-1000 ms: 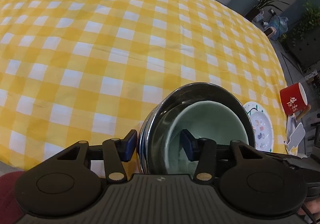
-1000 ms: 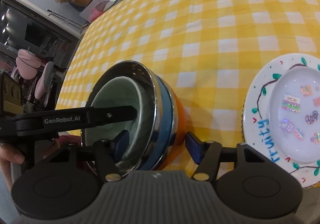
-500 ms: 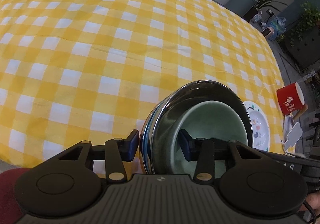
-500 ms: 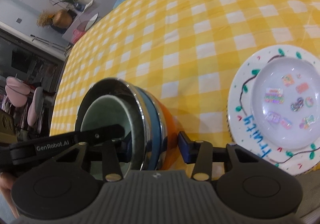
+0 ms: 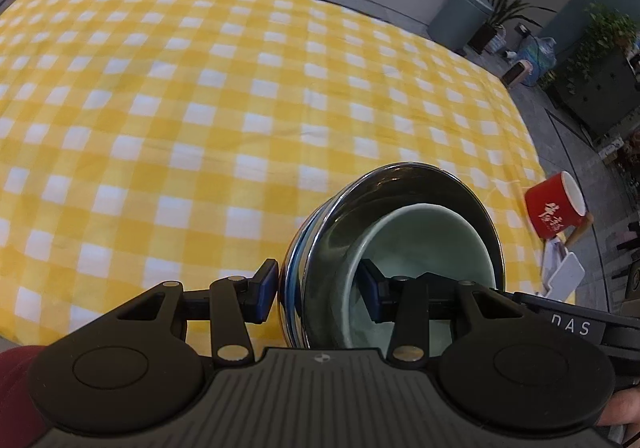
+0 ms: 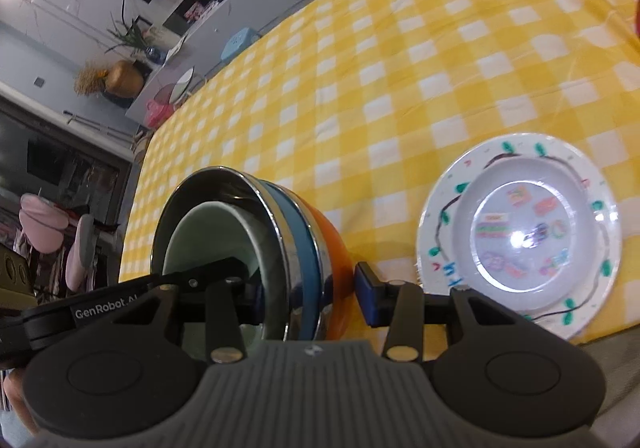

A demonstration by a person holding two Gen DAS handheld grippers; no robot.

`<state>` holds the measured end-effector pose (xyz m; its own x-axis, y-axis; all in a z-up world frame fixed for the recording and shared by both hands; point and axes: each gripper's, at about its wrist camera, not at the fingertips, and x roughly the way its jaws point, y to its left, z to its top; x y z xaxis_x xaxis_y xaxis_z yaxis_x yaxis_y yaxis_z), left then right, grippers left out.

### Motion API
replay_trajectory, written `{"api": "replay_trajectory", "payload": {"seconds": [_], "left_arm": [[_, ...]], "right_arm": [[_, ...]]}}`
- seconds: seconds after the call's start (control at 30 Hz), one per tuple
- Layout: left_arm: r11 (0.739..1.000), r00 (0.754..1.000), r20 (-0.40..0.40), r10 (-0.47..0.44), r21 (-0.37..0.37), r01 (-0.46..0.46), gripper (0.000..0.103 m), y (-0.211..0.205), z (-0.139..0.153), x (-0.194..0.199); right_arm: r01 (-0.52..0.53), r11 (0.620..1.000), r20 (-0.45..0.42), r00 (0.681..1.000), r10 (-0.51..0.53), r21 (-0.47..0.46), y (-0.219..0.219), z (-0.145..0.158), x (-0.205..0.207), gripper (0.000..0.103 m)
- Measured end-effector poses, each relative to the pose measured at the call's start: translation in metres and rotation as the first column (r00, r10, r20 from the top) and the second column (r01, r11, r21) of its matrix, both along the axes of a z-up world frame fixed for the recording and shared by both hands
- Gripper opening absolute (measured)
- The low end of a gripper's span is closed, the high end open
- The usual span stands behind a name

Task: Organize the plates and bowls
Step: 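Lift the bowl stack with both grippers and carry it over the plates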

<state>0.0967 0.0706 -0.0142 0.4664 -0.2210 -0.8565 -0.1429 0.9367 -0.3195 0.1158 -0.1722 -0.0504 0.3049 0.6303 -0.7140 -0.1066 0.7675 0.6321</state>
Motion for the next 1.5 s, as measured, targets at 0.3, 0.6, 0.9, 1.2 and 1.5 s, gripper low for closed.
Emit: {"api": "replay_trajectory", "payload": {"seconds": [0.3, 0.6, 0.9, 1.2, 1.5], "left_arm": [[0.991, 0.991, 0.048, -0.128, 0.038, 0.126, 0.049, -0.055, 0.019, 0.012], [0.967, 0.968, 0.024, -0.249, 0.057, 0.247, 0.049, -0.119, 0.014, 0.036], [0.953, 0.955, -0.034, -0.296, 0.059, 0.298, 0.049, -0.149, -0.014, 0.059], [0.947, 0.955, -0.023, -0.295, 0.123, 0.296, 0.049, -0.151, -0.024, 0.061], [0.952, 0.958, 0.013, -0.288, 0.111, 0.285, 0.049, -0.145, -0.027, 0.063]], "right_arm": [[0.084, 0.996, 0.02, 0.996, -0.084, 0.021, -0.056, 0.02, -0.01, 0.043], [0.158, 0.987, 0.019, 0.987, -0.158, -0.031, -0.113, 0.028, -0.013, 0.043], [0.216, 0.976, -0.048, 0.975, -0.217, -0.032, -0.142, 0.0, -0.002, 0.043], [0.204, 0.978, -0.051, 0.977, -0.205, -0.037, -0.134, -0.016, 0.008, 0.043], [0.217, 0.975, -0.002, 0.976, -0.218, -0.045, -0.131, -0.015, 0.009, 0.044]]}}
